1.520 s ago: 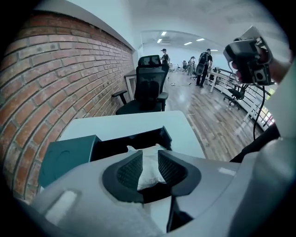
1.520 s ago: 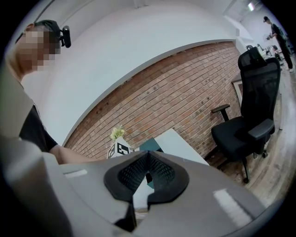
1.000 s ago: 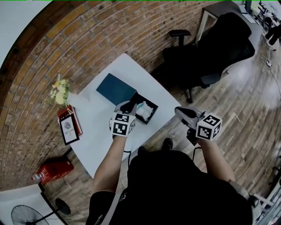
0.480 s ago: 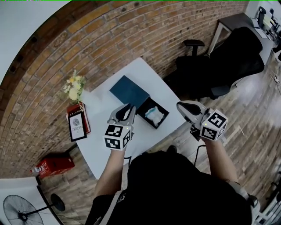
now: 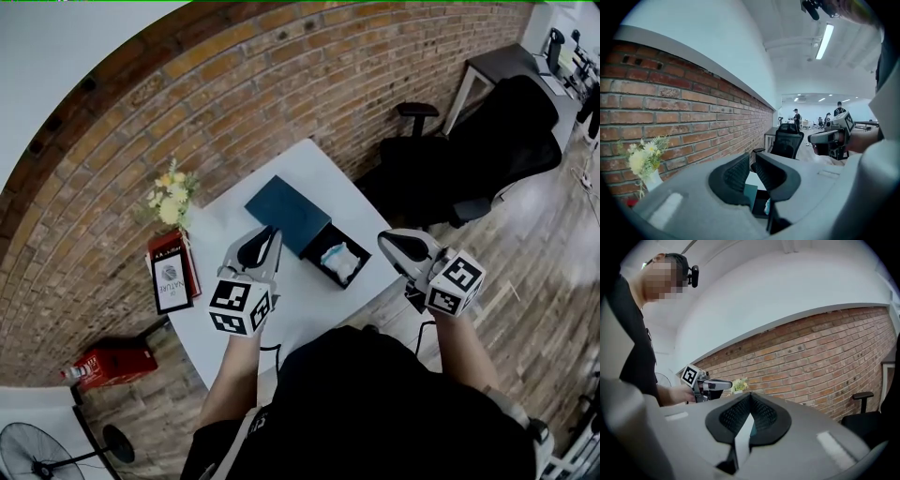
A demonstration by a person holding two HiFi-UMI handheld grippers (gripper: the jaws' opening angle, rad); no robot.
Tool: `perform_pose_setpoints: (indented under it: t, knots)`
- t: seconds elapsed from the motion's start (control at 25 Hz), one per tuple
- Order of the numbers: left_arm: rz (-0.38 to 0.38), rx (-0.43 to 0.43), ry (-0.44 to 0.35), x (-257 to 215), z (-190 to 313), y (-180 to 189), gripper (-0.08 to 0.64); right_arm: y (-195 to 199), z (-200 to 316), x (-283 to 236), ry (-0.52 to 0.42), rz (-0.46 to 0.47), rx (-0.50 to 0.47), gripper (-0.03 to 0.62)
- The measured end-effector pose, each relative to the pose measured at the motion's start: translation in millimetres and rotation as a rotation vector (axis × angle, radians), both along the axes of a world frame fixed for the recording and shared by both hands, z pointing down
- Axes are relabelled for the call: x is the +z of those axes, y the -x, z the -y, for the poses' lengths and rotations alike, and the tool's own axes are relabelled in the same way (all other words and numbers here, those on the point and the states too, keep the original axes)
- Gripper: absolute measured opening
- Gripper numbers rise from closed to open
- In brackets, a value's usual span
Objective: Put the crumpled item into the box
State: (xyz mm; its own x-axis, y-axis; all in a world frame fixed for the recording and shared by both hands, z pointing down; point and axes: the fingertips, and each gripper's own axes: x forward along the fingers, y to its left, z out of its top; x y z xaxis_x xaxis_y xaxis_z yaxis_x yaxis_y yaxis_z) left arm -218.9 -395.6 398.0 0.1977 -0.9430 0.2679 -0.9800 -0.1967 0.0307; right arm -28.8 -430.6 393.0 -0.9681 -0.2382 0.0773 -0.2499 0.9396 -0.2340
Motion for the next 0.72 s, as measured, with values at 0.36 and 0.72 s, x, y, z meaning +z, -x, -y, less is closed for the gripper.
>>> perform_pose_setpoints:
  t: [0.36,0.72]
  knots:
    - [-0.028,-0.062,-0.001,4.3,-21.3,26.8,0.035,7.2,-1.1,-4.8,-0.012,-0.002,0.013,-0.002]
    - [-0.031,-0.058,0.0,8.2,-26.3,23.0,0.034,7.1,-11.0,1.4,-0.001,-0.009,0.003,-0.002]
